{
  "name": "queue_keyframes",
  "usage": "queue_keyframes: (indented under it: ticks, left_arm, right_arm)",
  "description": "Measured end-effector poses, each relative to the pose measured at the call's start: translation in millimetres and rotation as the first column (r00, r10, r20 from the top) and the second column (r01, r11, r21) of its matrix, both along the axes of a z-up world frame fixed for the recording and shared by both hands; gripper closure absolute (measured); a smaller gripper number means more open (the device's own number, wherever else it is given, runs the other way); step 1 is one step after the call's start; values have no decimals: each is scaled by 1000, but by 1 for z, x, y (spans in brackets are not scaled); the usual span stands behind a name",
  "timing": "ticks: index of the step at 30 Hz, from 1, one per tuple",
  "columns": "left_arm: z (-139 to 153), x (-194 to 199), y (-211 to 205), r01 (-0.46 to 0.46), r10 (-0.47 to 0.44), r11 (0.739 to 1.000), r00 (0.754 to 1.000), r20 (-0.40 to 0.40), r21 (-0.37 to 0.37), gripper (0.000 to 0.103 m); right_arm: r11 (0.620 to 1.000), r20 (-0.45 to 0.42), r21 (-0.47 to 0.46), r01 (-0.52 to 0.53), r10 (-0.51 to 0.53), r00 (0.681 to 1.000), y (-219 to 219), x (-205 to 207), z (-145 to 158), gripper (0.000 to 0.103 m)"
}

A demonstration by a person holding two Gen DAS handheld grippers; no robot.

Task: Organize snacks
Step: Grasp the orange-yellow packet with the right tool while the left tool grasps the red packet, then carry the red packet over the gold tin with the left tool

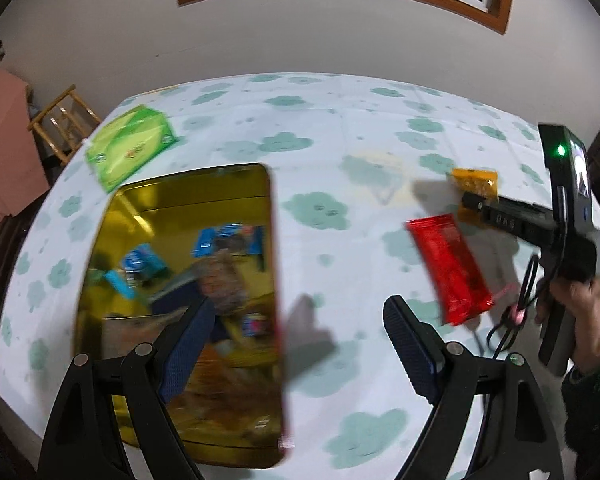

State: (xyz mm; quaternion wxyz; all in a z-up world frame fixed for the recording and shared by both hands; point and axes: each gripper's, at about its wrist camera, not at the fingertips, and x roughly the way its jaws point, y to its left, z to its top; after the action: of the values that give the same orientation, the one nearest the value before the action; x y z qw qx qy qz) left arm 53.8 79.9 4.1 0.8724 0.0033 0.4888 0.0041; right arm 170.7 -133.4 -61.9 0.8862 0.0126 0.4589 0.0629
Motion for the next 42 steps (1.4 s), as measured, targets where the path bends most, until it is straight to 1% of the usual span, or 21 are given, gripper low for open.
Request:
queue_keyframes:
  ticks: [7,10,14,19,22,25,28,31,33,34,36,37,38,39,42]
  left_arm:
    - [-11,17,-45,28,-29,993,999,-13,-115,19]
    - [-18,27,-64,26,-27,994,1000,-3,-109,19]
    - [-29,39,-85,27,-29,995,999,-17,-97,19]
    - [-38,46,-104,29,-33,995,999,-38,-94,19]
    - [-44,51,-114,32,-36,996,998,-51,-80,19]
    - [-52,57,-119,20,-26,996,997,-78,-82,19]
    - [-59,62,-122,9,-18,996,995,-102,-90,20]
    - [-67,66,-125,-2,-6,997,994,-114,-76,21]
    - [-71,69,-127,-13,6,998,992,-126,-57,32]
    - [-71,69,-127,-14,9,999,993,-119,-43,33]
    - [-70,68,-129,6,-10,999,993,-116,-36,44]
    - [-70,68,-129,12,-16,999,993,-113,-35,47]
    - [-69,67,-128,15,-18,999,994,-109,-30,55]
    - [-69,67,-127,15,-17,1000,994,-107,-21,57]
    - [-69,67,-124,14,-18,999,994,-109,-40,62]
  right_arm:
    - [999,22,-32,2,-1,1000,-42,-43,2,59]
    - [999,30,-39,15,-14,999,-62,-59,3,58]
    - [999,40,-41,33,-32,999,-83,-77,3,58]
    - [995,62,-94,34,-28,998,-96,-91,5,58]
    - [996,64,-79,42,-37,997,-104,-97,3,59]
    - [997,67,-53,50,-46,997,-108,-98,1,58]
    - [998,66,-50,50,-47,997,-108,-97,0,58]
    - [998,65,-49,50,-47,997,-108,-97,1,58]
    - [998,65,-48,50,-47,997,-108,-97,1,58]
    - [998,65,-46,50,-47,997,-108,-97,1,58]
    - [998,65,-45,49,-46,997,-108,-97,0,58]
    - [998,65,-45,49,-46,997,-108,-97,0,57]
    - [998,65,-44,49,-46,997,-108,-97,0,57]
    - [998,65,-45,50,-47,997,-108,-97,0,57]
    - [998,65,-45,50,-47,997,-108,-97,0,57]
